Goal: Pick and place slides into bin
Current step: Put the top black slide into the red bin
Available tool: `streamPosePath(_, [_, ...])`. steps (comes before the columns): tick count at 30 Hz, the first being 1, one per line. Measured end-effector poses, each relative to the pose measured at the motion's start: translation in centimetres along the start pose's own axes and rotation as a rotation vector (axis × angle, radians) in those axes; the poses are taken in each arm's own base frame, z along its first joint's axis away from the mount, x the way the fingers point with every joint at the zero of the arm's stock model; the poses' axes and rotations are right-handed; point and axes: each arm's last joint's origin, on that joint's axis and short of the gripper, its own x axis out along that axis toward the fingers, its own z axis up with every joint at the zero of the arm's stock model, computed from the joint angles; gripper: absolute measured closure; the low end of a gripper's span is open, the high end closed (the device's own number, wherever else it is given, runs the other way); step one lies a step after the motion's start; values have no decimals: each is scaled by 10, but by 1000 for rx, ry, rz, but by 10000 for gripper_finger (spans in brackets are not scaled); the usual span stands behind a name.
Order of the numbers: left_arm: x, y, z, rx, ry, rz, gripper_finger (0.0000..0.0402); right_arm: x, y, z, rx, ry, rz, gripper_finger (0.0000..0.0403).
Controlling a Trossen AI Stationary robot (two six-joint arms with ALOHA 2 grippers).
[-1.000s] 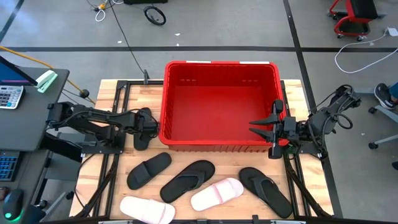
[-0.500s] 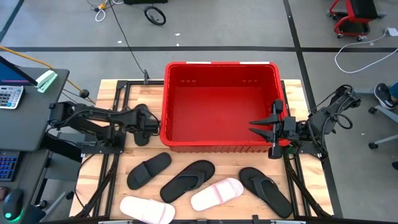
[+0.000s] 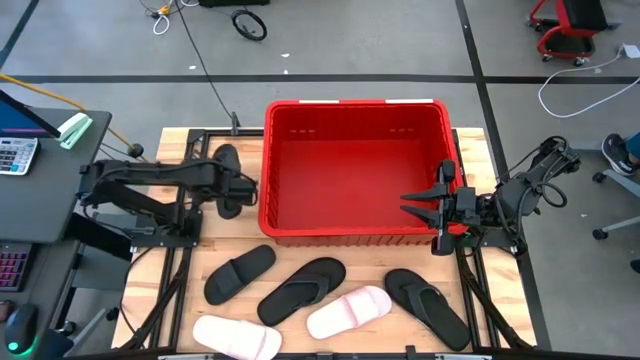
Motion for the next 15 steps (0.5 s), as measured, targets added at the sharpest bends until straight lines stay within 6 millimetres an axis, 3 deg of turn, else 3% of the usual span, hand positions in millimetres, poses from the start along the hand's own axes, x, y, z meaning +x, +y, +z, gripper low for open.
streamPosePath(11, [-96, 68, 54, -164, -468, -110, 401, 0, 0, -2, 7, 16, 2, 311])
streamPosePath(15, [-120, 64, 93, -131, -635, -183, 401, 0, 0, -2, 7, 19, 1, 311])
